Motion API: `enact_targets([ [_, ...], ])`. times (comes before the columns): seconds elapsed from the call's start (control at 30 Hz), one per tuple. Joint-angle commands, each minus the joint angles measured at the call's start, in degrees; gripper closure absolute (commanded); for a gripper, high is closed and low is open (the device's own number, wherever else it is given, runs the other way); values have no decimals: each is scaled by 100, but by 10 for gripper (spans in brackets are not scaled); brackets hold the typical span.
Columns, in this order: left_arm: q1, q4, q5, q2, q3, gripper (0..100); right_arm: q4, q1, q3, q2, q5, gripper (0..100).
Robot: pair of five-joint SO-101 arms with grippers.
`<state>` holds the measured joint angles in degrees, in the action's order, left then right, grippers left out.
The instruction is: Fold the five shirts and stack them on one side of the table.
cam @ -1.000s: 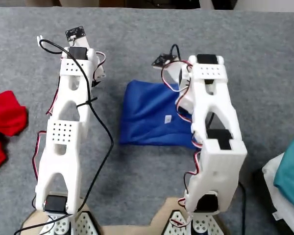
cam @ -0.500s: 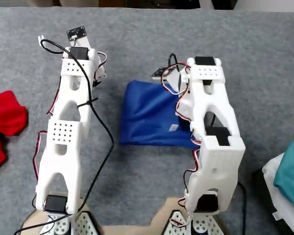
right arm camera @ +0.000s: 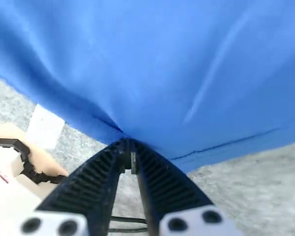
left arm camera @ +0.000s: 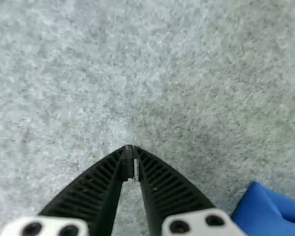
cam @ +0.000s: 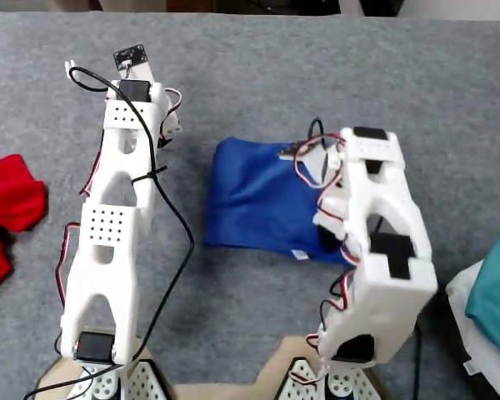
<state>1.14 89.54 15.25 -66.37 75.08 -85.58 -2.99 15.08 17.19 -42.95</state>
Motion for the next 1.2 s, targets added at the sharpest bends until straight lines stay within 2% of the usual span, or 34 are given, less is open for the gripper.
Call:
enact_targets([
  [0.0,35,-62,-26,84,281,981,484,-84,418,-760,35,993],
  [0.17,35,-62,-26,75,281,981,1160,-224,664,-1244,35,993],
  [0.3,44,-9,-26,119,290,981,1793,-787,497,-1473,44,993],
  [0.47,466,985,-18,532,1459,981,2426,-725,-224,-1279,404,993],
  [0.57,1020,1143,-18,558,1758,981,2303,-523,-778,-954,730,993],
  [0.7,1565,1143,-18,532,1688,981,1556,-356,-1393,-840,835,993],
  [0.8,1635,1134,-26,523,1547,981,1108,-382,-1719,-1007,826,993],
  [0.97,1820,1108,-26,479,1108,981,985,-277,-1965,-1103,835,993],
  [1.17,2268,993,-26,-207,1002,981,1002,119,-1754,-338,835,993],
])
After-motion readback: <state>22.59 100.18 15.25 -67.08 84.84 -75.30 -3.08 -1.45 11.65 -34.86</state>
